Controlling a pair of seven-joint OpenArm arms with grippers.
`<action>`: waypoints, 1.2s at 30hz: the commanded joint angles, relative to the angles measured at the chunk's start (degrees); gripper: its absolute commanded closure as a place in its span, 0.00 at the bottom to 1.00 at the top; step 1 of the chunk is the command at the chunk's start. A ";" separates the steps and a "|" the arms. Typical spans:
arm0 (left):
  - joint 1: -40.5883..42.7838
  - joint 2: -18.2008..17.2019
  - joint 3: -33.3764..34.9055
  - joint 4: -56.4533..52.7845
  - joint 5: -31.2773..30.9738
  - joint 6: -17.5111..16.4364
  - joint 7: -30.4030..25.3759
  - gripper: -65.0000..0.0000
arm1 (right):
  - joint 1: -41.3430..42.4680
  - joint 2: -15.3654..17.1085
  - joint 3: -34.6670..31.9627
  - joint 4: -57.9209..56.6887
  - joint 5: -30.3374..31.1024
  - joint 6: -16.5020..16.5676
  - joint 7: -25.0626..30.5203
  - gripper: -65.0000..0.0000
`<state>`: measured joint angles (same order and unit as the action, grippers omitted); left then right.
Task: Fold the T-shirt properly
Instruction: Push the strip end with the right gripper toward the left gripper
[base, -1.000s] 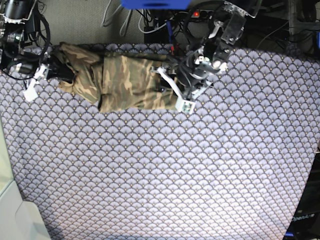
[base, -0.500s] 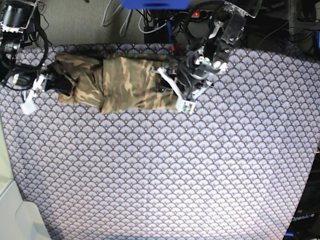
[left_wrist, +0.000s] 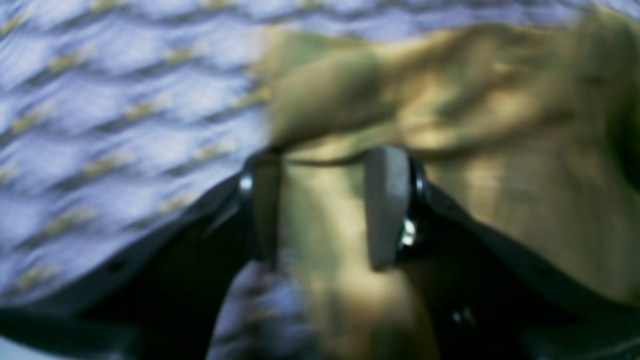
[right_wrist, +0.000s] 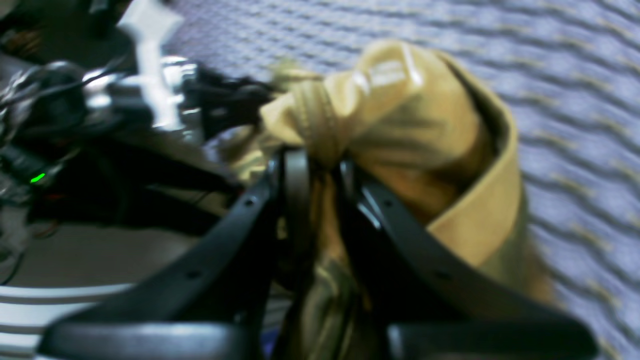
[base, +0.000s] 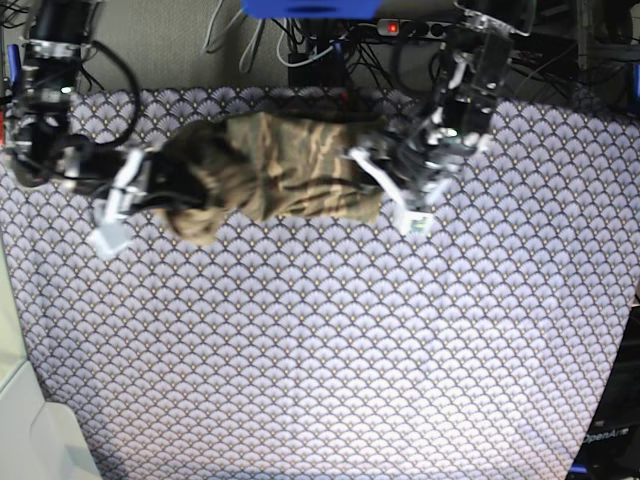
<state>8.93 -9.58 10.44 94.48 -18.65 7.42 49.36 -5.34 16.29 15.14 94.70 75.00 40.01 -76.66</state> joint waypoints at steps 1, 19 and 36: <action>0.17 -0.57 -0.90 2.18 0.33 0.27 1.67 0.56 | 0.55 0.01 -0.50 1.09 1.88 -0.01 1.10 1.00; -0.71 -0.48 -4.68 -1.77 0.76 0.62 5.71 0.56 | 0.90 -4.56 -16.15 1.00 1.70 -0.01 17.37 1.00; 2.02 -0.39 -4.85 5.61 0.59 0.71 6.24 0.56 | 1.96 -9.13 -26.70 0.56 -18.34 -2.69 24.22 1.00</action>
<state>11.40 -9.85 5.74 98.91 -18.06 8.25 56.07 -4.43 7.53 -11.60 94.37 54.72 37.04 -54.13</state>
